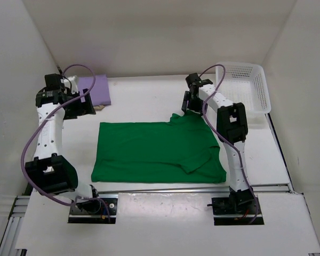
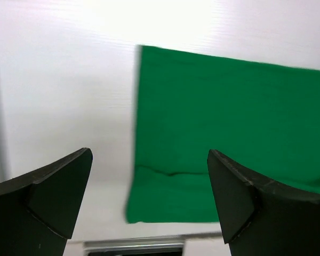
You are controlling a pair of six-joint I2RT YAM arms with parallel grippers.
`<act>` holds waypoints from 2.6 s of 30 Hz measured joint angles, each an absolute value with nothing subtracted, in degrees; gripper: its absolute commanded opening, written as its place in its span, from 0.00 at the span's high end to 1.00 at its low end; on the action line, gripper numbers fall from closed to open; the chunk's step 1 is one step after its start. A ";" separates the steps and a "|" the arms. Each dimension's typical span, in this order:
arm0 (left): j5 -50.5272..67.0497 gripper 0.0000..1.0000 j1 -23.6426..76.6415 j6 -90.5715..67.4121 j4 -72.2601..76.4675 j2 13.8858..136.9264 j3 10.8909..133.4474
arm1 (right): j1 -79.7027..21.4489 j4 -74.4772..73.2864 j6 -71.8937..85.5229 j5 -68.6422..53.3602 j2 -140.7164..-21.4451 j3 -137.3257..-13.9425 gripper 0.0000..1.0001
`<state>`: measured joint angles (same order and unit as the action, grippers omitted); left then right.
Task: Fold and stack the t-shirts
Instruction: Fold the flattened tshirt in 1/3 of the way, then grap the side of the flattened tshirt furthest away from the robot with both arms
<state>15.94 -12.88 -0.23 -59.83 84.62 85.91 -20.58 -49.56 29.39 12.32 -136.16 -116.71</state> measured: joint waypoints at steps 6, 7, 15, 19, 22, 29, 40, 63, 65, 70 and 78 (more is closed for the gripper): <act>-7.70 0.00 -10.96 -0.14 -57.14 77.97 86.54 | -22.28 -49.56 29.63 16.67 -130.19 -109.32 0.15; -11.00 0.00 -10.79 -0.12 -57.06 77.03 87.83 | -22.72 -49.56 29.63 17.37 -129.19 -108.44 0.15; -9.72 0.05 -10.41 -0.05 -51.05 59.61 79.29 | -23.94 -49.54 29.87 16.71 -126.93 -107.15 0.14; -7.27 0.06 -5.58 0.01 -48.58 54.94 65.34 | -23.59 -49.82 29.12 15.79 -127.87 -111.44 0.14; -5.85 0.06 -1.17 0.03 -46.09 65.65 62.13 | -23.46 -49.28 27.64 15.73 -128.92 -115.90 0.14; -2.52 0.03 1.23 0.03 -41.98 86.19 61.41 | -23.42 -48.53 24.99 14.85 -133.16 -119.94 0.14; -0.97 0.05 -1.58 0.01 -38.87 110.67 78.91 | -22.46 -49.52 25.30 9.26 -138.91 -121.78 0.24; 0.16 0.71 -1.76 -0.01 -38.85 117.91 84.99 | -22.13 -48.03 25.21 7.77 -135.17 -115.09 1.00; 0.08 0.72 -1.50 -0.10 -38.13 117.38 84.18 | -22.13 -48.38 24.97 7.75 -133.60 -113.38 1.00; -1.61 0.73 -0.34 -0.03 -37.19 110.80 75.64 | -22.26 -47.75 25.12 7.77 -122.72 -104.79 1.00; -4.62 0.73 0.60 -0.01 -37.67 91.50 63.88 | -24.14 -44.45 28.77 8.93 -89.43 -81.41 1.00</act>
<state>-4.62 0.60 -0.01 -37.67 91.50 63.88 -24.14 -44.45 28.77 8.93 -89.43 -81.41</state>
